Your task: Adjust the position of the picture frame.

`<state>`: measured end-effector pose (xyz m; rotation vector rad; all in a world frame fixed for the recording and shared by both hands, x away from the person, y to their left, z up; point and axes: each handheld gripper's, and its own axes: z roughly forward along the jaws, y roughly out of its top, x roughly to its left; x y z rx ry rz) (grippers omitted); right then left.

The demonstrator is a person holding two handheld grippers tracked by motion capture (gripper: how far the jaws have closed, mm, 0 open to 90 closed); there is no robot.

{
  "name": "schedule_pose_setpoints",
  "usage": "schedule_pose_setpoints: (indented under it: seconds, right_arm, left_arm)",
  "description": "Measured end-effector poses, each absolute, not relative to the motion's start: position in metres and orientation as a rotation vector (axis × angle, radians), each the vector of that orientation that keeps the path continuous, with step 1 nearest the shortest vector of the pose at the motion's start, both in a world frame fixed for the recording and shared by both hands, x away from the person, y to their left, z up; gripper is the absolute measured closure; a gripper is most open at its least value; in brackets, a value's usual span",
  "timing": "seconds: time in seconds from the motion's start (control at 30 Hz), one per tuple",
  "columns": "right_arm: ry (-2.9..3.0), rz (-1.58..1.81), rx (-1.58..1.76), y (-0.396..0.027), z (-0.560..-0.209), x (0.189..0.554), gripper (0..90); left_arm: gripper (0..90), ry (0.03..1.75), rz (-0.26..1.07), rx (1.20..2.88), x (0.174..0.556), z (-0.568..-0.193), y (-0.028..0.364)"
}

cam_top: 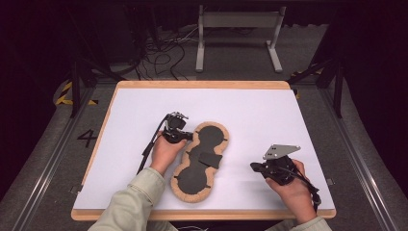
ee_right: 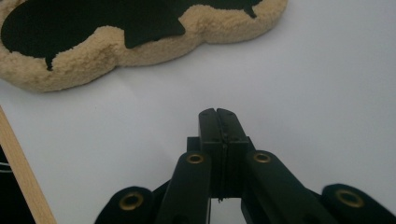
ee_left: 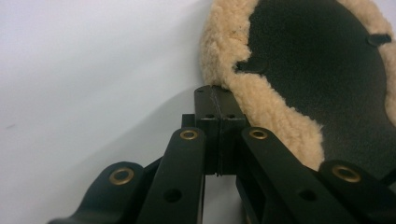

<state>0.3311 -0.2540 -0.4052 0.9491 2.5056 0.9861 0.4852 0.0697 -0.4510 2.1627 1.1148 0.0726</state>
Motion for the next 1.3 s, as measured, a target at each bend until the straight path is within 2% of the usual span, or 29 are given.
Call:
schedule_pose_setpoints:
  seconds: [0.23,0.4,0.6,0.9,1.13,1.3]
  right_arm:
    - [2.508,0.991,0.954,-0.254,-0.406,0.332,90.0]
    - [2.500,0.992,0.956,-0.257,-0.405,0.333,90.0]
    - [2.484,1.003,0.962,-0.260,-0.403,0.335,90.0]
    - [2.474,1.005,0.976,-0.262,-0.402,0.338,90.0]
    - [2.476,1.007,0.974,-0.262,-0.402,0.337,90.0]
    - [2.476,1.008,0.982,-0.263,-0.403,0.337,90.0]
  left_arm:
    - [90.0,1.056,0.045,2.186,0.480,-0.450,0.052]
    - [89.3,1.016,0.040,2.148,0.470,-0.438,0.065]
    - [89.2,0.933,0.020,2.161,0.441,-0.426,0.079]
    - [89.6,0.744,0.017,2.222,0.393,-0.411,0.072]
    - [89.7,0.596,-0.103,2.251,0.362,-0.409,0.056]
    - [89.7,0.533,-0.143,2.283,0.355,-0.415,0.042]
